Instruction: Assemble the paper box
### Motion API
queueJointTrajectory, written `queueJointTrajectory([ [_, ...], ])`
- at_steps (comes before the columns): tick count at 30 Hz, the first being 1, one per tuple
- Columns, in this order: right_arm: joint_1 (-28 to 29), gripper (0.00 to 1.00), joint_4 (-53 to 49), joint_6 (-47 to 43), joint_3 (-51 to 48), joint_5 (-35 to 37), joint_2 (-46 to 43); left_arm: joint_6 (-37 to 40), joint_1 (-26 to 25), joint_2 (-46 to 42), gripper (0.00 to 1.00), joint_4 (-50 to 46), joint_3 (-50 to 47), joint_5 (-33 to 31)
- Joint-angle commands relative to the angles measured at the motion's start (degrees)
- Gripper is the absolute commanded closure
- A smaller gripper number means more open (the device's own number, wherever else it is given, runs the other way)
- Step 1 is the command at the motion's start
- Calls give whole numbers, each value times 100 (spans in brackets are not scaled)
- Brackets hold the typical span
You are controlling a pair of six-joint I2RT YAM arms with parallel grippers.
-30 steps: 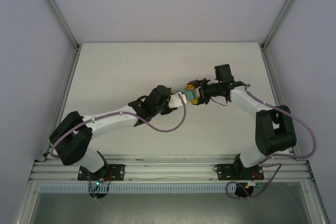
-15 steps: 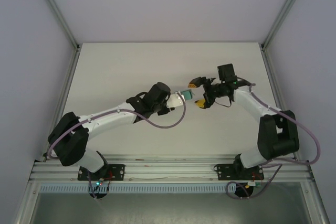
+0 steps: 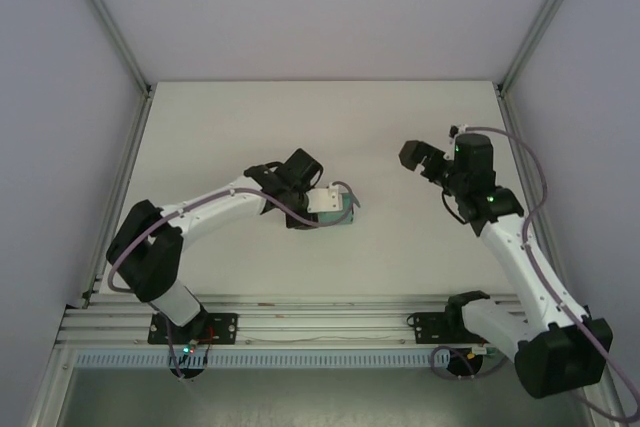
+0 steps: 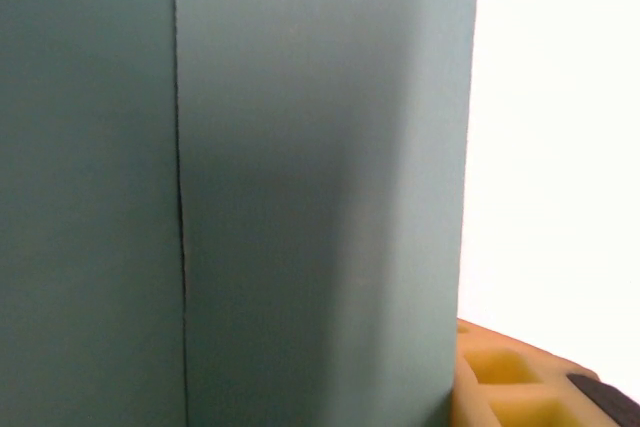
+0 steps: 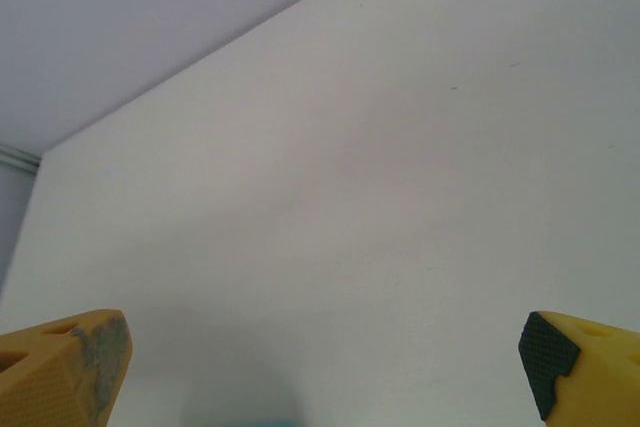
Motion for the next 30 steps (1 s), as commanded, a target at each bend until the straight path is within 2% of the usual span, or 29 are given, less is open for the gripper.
queueJointTrajectory([
  [1, 11, 0, 241, -1150, -164, -352, -206, 112, 16, 205, 55, -403, 266, 106],
  [4, 18, 0, 1, -1543, -200, -1045, -177, 101, 31, 459, 54, -465, 422, 45],
  [7, 69, 2, -187, -1810, -210, -1281, -93, 105, 59, 765, 53, -581, 649, 109],
  [11, 219, 19, -356, -2027, -197, -1384, 101, -39, 94, 1190, 53, -844, 1099, 107],
  [17, 745, 31, -393, -2366, -34, -1385, 501, -32, 121, 1481, 51, -1109, 1441, 264],
  [25, 1151, 35, -262, -2454, 445, -1287, 1433, -81, 121, 1453, 49, -1045, 1454, 255],
  [30, 1387, 42, -383, -2613, 732, -1227, 1864, -74, 121, 1476, 49, -1057, 1473, 330],
])
